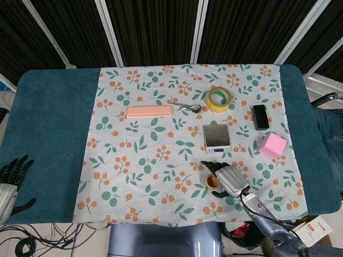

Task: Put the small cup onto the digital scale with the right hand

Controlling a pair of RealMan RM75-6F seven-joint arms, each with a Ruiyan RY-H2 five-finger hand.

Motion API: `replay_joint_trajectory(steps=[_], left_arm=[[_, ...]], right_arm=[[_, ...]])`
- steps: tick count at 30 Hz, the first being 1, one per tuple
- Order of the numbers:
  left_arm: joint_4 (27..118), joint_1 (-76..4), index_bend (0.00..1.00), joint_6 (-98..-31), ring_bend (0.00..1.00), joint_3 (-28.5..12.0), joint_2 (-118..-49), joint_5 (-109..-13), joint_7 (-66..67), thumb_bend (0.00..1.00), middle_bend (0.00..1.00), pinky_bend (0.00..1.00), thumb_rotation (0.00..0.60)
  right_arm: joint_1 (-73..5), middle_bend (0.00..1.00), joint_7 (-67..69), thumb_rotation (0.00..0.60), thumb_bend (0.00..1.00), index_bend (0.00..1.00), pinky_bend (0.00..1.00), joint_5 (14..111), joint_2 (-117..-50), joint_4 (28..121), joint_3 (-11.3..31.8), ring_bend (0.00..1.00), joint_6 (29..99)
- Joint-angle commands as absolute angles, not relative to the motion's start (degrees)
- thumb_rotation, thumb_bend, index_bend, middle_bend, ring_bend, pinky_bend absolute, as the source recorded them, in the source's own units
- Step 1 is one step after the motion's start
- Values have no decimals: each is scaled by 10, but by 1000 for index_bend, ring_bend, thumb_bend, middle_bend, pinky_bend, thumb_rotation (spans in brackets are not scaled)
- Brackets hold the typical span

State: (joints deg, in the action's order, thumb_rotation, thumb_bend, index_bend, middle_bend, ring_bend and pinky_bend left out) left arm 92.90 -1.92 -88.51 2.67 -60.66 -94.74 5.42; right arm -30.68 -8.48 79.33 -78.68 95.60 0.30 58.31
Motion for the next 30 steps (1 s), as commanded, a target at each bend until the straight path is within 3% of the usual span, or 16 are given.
replay_joint_trajectory(steps=[1,4,9,13,16,24,30], left_arm=[[929,-19,22,-885,0,27,-606,-947,55,133,3,138,600],[930,-19,25,-885,0,27,-606,-947,55,133,3,147,600],[930,-19,27,-885,0,27,-606,-948,56,133,3,182,600],[931,-19,28,-883,0,28,-605,-947,56,133,3,199,600],[932,-19,29,-883,0,28,-605,-947,56,133,3,204,600],[932,-19,30,-883,0,28,-604,-947,56,133,3,207,600],[932,-19,30,-883,0,28,-604,-948,55,133,3,207,600]], right_arm=[[-306,255,-89,600,115,109,320,791,-789,956,4,332,583],[-305,333,-91,600,128,140,375,791,-793,954,3,394,582],[-308,379,-102,600,218,176,428,789,-798,943,-2,442,569],[-305,474,-99,600,471,273,605,787,-803,940,2,550,574],[-301,505,-95,600,568,350,634,793,-809,931,7,577,589],[-302,508,-58,600,596,398,632,781,-805,917,61,586,627],[-341,505,-52,600,596,399,631,713,-797,869,123,583,581]])
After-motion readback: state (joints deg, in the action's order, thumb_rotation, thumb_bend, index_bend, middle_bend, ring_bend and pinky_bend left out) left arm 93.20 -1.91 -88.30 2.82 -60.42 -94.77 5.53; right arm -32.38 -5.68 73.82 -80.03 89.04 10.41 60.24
